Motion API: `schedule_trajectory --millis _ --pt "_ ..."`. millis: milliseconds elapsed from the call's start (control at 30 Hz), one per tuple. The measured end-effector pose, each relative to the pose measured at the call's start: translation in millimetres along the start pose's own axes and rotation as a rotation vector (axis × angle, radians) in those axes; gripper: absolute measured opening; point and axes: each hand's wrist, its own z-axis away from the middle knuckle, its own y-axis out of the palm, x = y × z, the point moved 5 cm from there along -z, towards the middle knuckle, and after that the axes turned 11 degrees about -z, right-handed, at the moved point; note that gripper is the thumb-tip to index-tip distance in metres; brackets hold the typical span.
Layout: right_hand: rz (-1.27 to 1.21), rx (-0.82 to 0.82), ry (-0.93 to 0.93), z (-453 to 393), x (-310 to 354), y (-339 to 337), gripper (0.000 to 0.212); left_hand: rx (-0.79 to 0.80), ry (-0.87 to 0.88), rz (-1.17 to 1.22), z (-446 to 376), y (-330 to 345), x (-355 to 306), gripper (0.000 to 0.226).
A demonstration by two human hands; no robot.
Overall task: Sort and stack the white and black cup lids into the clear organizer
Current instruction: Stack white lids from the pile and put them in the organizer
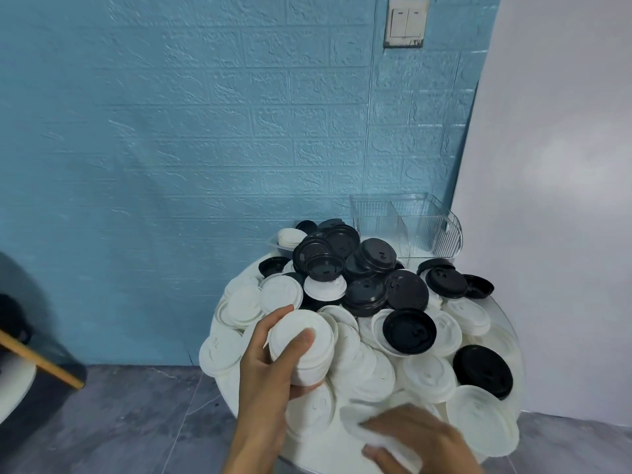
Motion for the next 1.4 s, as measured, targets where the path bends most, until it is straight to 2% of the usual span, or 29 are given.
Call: schedule_trajectory --millis 33,67,100,133,200,267,333,433,533,633,800,900,1000,1133,1267,1400 --pt "-0.081 0.168 -0.072 -4 3 -6 0.035 0.005 0.002 0.003 0 1 -1 0.038" --pt "-0.197 0.135 -0.029 -18 1 -9 0.026 0.007 0.003 0.003 1 3 -2 0.038" --pt "-0.289 0.013 0.021 -20 -9 -30 0.022 0.012 0.003 0.002 1 5 -2 0.039" --pt "-0.462 -0.038 0.006 -33 -15 -36 0.018 0.02 0.005 0.001 2 7 -3 0.041" --pt "-0.736 -0.081 0.075 -62 -10 -38 0.016 0.032 0.013 -0.01 3 11 -5 0.049" --pt "-0.903 -0.088 0.158 -86 -7 -29 0.022 0.026 0.023 -0.008 4 15 -9 0.048" --pt "-0.984 -0.112 0.255 -102 -13 -22 0.028 0.014 0.031 -0.006 3 17 -13 0.049" --pt "-1.132 -0.146 0.328 -120 -16 -15 0.025 -0.009 0.028 -0.004 -3 18 -19 0.048" --pt "-1.136 -0.089 0.352 -129 -14 -3 0.022 0.009 0.024 -0.004 -7 24 -28 0.051" --pt "-1.017 -0.097 0.335 -135 -8 9 0.017 0.059 0.028 -0.01 -6 33 -34 0.06" --pt "-0.73 -0.087 0.257 -138 1 17 0.012 0.075 0.026 -0.03 -3 39 -34 0.037" --pt "-0.768 -0.024 0.26 -133 7 20 0.006 0.028 0.007 -0.044 -3 37 -33 0.029" --pt "-0.812 -0.011 0.315 -127 8 24 0.002 0.013 0.017 -0.069 -2 34 -33 0.04" --pt "-0.813 -0.048 0.306 -119 9 27 0.007 0.008 0.057 -0.092 -2 29 -31 0.035" --pt "-0.905 -0.007 0.348 -113 7 32 0.014 -0.012 0.006 -0.062 -3 22 -25 0.038" --pt "-0.905 0.013 0.326 -106 8 33 0.01 0.011 0.0 -0.045 -2 20 -22 0.036"
